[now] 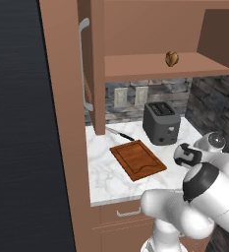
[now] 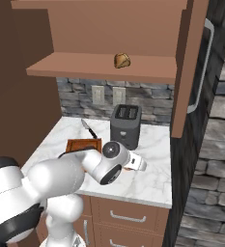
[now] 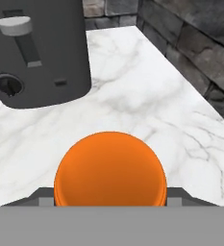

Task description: Pick the bread, place it on the cutting board, pick the jam, place it on the counter, and close the cabinet.

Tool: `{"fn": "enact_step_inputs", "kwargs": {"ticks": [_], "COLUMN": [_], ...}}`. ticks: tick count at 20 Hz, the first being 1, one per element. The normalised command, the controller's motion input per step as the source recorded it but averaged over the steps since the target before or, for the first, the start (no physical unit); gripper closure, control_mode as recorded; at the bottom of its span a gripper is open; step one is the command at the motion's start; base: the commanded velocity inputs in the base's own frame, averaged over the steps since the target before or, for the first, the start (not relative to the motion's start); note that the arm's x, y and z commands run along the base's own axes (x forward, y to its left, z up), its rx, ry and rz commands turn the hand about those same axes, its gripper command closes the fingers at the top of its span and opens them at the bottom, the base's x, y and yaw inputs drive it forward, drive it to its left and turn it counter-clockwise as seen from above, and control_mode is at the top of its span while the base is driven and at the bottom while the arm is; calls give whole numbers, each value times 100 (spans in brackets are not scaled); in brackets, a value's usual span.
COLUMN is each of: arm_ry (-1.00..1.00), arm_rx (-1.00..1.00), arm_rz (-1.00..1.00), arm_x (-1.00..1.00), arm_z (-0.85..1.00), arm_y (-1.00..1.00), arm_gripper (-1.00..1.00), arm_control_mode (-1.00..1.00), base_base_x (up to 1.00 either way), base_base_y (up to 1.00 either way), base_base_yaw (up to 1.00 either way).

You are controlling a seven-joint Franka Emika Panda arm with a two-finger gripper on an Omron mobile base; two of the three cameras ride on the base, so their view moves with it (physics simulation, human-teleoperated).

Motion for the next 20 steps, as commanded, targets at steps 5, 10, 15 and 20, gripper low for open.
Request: {"fn": "enact_step_inputs", "kwargs": {"ticks": [5, 10, 15, 20], "arm_ry": [0, 0, 0, 0], "arm_rx": [0, 0, 0, 0], "arm_rz": [-1, -1, -1, 0], "arm_x": [5, 6, 3, 0], "arm_z": [-14, -14, -17, -16], "arm_y": [-1, 0, -1, 0], "arm_gripper": [100, 100, 100, 100], "arm_control_mode": [-100, -100, -100, -100], "base_base_x": [0, 0, 0, 0], "base_base_y": [0, 0, 0, 0], "base_base_yaw": [0, 0, 0, 0]}}
